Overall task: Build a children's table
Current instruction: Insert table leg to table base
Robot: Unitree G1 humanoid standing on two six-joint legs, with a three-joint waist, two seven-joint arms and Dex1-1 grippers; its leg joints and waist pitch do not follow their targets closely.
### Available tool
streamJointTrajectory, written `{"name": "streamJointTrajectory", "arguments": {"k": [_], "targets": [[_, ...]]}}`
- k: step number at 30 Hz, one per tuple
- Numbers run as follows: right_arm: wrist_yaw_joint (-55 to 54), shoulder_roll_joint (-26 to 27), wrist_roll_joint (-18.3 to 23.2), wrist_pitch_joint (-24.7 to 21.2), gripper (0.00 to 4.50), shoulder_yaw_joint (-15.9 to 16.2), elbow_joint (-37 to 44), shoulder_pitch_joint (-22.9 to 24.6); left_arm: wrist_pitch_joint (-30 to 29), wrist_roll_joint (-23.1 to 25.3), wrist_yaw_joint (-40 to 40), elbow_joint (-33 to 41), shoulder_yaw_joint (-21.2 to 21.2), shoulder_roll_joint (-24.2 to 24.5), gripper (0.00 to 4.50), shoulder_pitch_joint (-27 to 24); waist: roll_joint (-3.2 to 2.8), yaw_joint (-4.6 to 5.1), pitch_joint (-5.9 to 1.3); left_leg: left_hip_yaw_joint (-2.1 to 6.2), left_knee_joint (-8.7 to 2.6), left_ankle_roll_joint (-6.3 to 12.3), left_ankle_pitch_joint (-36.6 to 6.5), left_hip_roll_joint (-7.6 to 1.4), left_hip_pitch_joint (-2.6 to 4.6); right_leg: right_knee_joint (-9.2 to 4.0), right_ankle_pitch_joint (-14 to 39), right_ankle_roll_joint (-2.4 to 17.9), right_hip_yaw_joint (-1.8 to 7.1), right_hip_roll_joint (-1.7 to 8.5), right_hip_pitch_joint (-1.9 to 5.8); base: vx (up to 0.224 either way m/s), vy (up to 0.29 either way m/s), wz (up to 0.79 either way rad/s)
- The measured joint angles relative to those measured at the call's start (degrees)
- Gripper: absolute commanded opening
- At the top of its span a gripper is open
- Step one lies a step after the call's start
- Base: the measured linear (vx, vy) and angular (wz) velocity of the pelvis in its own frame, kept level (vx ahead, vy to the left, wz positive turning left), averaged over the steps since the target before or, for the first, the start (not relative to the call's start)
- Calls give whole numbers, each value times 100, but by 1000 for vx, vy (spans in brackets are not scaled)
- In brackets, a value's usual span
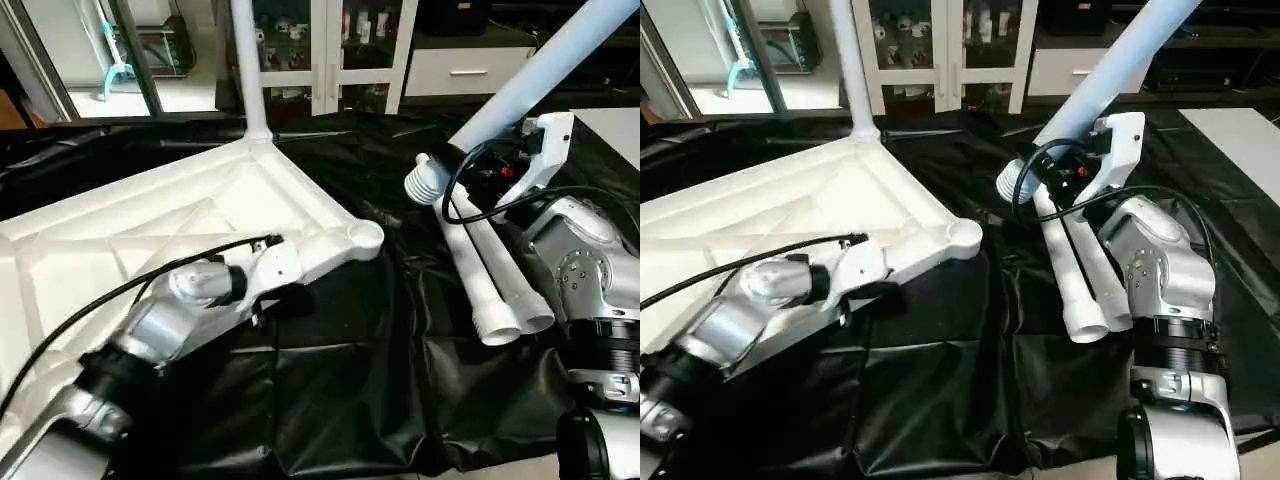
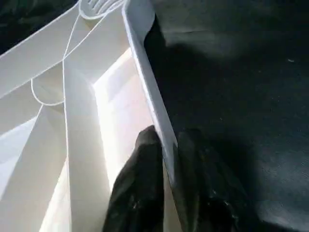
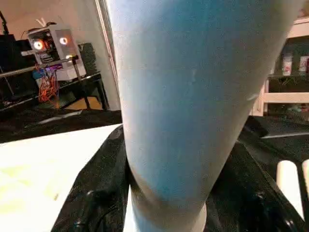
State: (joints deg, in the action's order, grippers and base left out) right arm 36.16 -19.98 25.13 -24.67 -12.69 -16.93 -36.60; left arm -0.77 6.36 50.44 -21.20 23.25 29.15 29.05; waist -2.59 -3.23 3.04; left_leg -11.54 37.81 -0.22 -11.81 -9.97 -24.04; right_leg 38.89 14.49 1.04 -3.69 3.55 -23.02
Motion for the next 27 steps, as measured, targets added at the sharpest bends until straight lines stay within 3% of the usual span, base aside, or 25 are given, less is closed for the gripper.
{"name": "streamJointTrajectory", "arguments": {"k": [4, 8, 11, 13, 17, 19, 20, 23, 27], "targets": [[289, -39, 140, -275, 184, 143, 137, 91, 414, -278, 465, 159, -83, 251, 30, -314, 5, -32, -3, -2, 0, 0, 0, 0, 3, 0, 0, 0, -1, 2, 6, 0, 0, 0], [812, -142, 287, -625, 184, 489, 544, 500, 690, -344, 674, 339, -20, 427, 17, -487, 23, -51, -5, -9, 0, -2, 2, 1, 11, 0, -1, -2, 0, 8, 20, 0, 0, 0], [1043, -234, 195, -577, 184, 784, 665, 750, 785, -286, 612, 304, -32, 463, 9, -500, 42, -39, -11, -12, 0, -3, 3, 0, 15, 0, -2, -4, 1, 10, 23, 0, 0, 0], [1041, -226, -43, -313, 184, 936, 651, 805, 909, -186, 478, 239, -41, 463, 6, -492, 48, -23, -12, -12, 0, -12, 4, 0, 18, 2, -8, -13, 2, 10, 24, 0, 0, 0], [784, -56, -738, 1037, 184, 1140, 544, 906, 1033, 0, 302, 166, -76, 444, 5, -485, 106, -18, -15, -16, -32, -48, 25, 0, 51, 1, -17, -18, 4, 10, 38, 0, 0, 0], [884, -105, -776, 1064, 184, 1264, 544, 985, 1026, 0, 312, 153, -80, 439, 5, -486, 139, -15, -8, -18, -45, -49, 25, 0, 95, -7, -16, -19, 5, 9, 76, 0, 0, 0], [1017, -130, -704, 880, 184, 1307, 545, 1012, 982, -39, 360, 129, -102, 418, 5, -497, 155, 6, -8, -18, -54, -49, 25, 0, 115, -21, -16, -19, 5, 8, 97, 0, 0, 0], [1277, -151, -342, 291, 184, 1301, 551, 1014, 842, -220, 465, 114, -210, 385, 74, -578, 190, 72, -8, -22, -71, -49, 25, 3, 128, -57, -27, -12, 7, 7, 120, 0, 0, 0], [1654, -206, -24, -8, 184, 1261, 554, 1013, 611, -398, 718, 198, -253, 371, 97, -594, 216, 96, -14, -32, -92, -41, 20, 9, 127, -87, -29, -12, 8, 10, 125, 0, 0, 0]]}}
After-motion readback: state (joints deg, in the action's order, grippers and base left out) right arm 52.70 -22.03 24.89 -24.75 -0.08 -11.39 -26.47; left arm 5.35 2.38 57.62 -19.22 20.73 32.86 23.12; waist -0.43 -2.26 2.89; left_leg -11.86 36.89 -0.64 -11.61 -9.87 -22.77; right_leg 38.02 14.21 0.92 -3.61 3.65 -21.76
